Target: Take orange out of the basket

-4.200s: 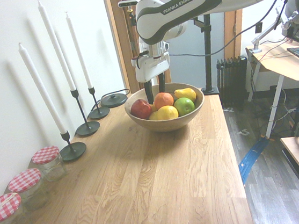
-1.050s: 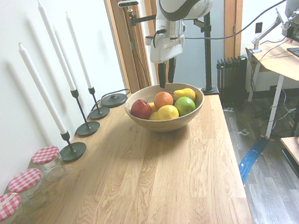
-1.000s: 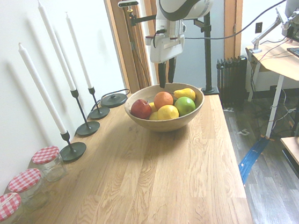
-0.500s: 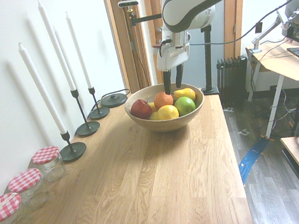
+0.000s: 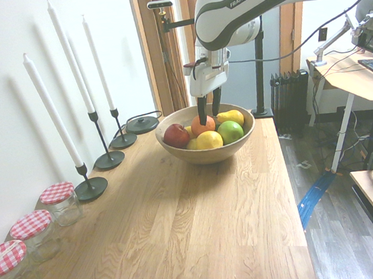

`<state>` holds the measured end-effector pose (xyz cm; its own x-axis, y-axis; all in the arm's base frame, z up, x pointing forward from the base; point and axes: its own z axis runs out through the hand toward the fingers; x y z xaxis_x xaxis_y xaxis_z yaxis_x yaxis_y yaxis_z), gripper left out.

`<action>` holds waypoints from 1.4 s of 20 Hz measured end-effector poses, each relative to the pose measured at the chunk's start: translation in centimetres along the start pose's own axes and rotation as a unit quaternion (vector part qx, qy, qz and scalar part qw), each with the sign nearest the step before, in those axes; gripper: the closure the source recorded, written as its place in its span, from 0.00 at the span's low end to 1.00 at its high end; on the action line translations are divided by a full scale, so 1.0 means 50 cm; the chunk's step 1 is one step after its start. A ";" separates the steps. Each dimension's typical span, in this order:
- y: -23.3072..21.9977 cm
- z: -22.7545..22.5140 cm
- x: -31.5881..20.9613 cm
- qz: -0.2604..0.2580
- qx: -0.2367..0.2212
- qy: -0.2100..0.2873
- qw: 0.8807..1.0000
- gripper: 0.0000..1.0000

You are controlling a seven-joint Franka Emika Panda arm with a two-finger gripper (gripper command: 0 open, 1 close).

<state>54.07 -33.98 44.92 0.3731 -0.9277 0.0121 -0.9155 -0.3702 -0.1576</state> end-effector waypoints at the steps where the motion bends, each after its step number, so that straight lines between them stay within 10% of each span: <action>1: -0.002 0.005 0.002 -0.002 0.000 0.000 1.000 0.00; 4: -0.008 0.018 0.010 -0.006 0.001 0.000 1.000 0.00; 5: -0.010 0.022 0.012 -0.006 0.001 0.000 1.000 1.00; 22: -0.020 0.033 0.024 -0.014 0.010 0.005 1.000 1.00; 28: -0.063 -0.090 -0.017 -0.038 0.039 0.026 0.998 1.00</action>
<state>55.96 -32.23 49.84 0.4318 -0.8986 0.0775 -0.8689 -0.4375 -0.2314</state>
